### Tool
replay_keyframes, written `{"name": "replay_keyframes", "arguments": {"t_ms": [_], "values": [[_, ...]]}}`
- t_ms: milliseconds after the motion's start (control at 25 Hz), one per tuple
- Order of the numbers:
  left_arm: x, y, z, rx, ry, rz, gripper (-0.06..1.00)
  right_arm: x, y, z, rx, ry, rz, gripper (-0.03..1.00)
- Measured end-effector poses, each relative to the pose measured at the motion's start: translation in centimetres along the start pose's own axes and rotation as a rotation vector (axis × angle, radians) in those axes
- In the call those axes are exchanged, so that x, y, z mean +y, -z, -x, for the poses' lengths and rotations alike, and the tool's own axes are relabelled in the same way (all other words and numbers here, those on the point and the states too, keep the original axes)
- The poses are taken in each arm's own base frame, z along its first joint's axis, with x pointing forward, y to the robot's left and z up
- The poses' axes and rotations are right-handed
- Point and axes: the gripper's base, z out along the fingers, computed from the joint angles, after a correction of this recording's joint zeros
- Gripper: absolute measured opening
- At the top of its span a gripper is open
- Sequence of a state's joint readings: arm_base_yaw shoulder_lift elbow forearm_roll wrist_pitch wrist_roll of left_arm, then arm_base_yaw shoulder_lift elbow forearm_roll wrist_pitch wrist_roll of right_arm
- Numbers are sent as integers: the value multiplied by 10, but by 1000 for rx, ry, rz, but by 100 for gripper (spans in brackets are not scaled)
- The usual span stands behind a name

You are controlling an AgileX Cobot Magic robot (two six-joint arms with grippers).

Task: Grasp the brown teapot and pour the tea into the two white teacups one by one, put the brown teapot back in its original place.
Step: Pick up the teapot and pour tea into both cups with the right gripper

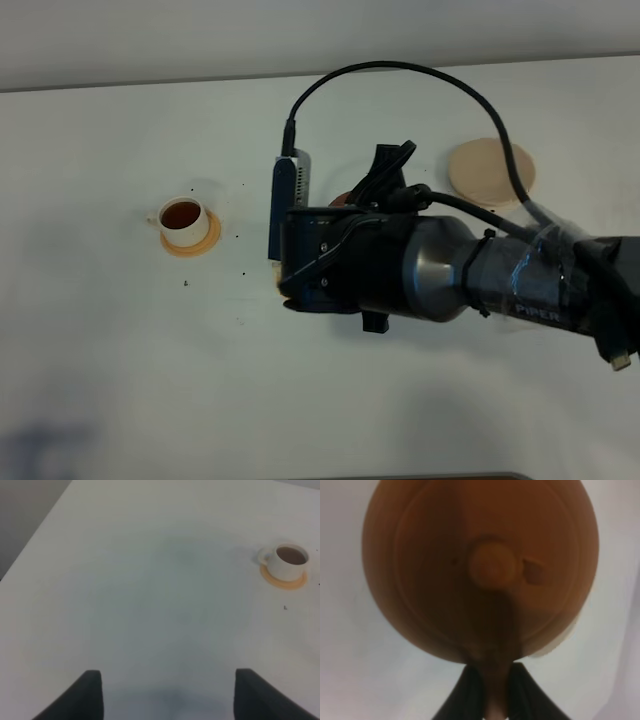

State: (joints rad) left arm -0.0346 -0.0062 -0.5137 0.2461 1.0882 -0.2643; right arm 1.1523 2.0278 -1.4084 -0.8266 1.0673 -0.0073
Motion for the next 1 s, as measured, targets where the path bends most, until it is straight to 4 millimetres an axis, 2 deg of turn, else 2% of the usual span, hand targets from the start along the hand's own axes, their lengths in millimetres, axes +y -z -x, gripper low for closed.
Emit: {"name": "replay_keyframes", "arguments": {"t_ms": [400, 1000], "values": [[0, 0, 0, 0, 0, 0, 55, 8, -11, 4, 31, 77, 0, 9], [0, 0, 0, 0, 0, 0, 55, 7, -16, 6, 64, 255, -59, 9]]}}
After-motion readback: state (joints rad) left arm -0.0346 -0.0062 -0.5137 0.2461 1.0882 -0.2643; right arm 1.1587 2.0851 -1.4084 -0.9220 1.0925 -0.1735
